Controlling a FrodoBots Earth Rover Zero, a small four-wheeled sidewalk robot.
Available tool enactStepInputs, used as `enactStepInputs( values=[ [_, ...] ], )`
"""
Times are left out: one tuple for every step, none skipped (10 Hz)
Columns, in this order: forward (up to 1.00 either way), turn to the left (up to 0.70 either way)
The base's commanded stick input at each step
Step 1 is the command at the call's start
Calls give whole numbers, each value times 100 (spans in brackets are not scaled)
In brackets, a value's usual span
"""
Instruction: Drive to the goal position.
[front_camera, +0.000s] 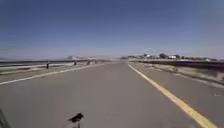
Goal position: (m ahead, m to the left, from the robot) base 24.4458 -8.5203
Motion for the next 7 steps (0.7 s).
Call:
enactStepInputs(
  values=[
    [100, 0],
    [100, 0],
    [100, 0],
    [100, 0],
    [100, 0],
    [100, 0],
    [100, 0]
  ],
)
